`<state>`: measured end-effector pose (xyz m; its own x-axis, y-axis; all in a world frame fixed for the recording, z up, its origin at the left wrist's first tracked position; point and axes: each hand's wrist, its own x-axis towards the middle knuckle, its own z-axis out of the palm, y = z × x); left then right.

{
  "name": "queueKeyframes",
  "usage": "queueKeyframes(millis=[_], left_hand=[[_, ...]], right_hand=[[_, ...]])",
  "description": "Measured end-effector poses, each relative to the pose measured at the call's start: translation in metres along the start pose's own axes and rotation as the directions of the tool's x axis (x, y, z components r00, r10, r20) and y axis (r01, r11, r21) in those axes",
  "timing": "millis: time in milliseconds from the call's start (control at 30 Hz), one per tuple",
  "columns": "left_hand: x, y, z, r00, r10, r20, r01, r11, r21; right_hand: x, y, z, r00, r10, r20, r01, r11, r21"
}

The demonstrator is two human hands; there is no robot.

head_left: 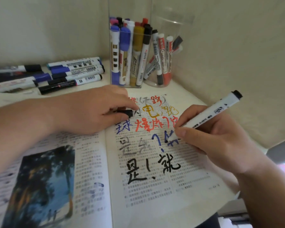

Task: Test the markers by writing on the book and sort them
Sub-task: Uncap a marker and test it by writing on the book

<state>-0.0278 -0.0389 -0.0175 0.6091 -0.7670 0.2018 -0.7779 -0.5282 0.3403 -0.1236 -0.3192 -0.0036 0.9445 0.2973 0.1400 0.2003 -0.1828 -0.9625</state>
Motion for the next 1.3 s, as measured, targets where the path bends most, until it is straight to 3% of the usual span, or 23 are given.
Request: queueKeyframes(millis=[167,300,433,533,667,1067,1300], left_hand=[[0.0,0.008,-0.003,0.992,-0.124,-0.027,0.12,0.985,-0.125],[0.002,0.008,-0.005,0.942,-0.275,-0.192,0.191,0.91,-0.368],[0.003,0.007,-0.008,0.914,-0.364,-0.177,0.229,0.825,-0.517],[0.005,0.009,-0.008,0.905,-0.383,-0.187,0.244,0.826,-0.509],[0.007,0.015,-0.007,0.908,-0.389,-0.155,0.285,0.845,-0.452],[0.009,0.02,-0.009,0.912,-0.394,-0.111,0.324,0.86,-0.393],[0.011,0.014,-0.006,0.918,-0.383,-0.102,0.338,0.891,-0.303]], right_hand=[[0.05,-0.036,0.005,0.983,-0.106,0.152,0.127,0.983,-0.133],[0.101,-0.056,0.013,0.99,-0.081,0.116,0.099,0.982,-0.159],[0.13,-0.048,0.026,0.979,-0.133,0.157,0.149,0.984,-0.095],[0.132,-0.03,0.033,0.968,-0.214,0.129,0.211,0.977,0.039],[0.128,-0.018,0.033,0.942,-0.303,0.145,0.311,0.95,-0.031],[0.121,-0.01,0.03,0.96,-0.206,0.19,0.252,0.931,-0.264],[0.12,-0.01,0.031,0.952,-0.106,0.285,0.215,0.898,-0.384]])
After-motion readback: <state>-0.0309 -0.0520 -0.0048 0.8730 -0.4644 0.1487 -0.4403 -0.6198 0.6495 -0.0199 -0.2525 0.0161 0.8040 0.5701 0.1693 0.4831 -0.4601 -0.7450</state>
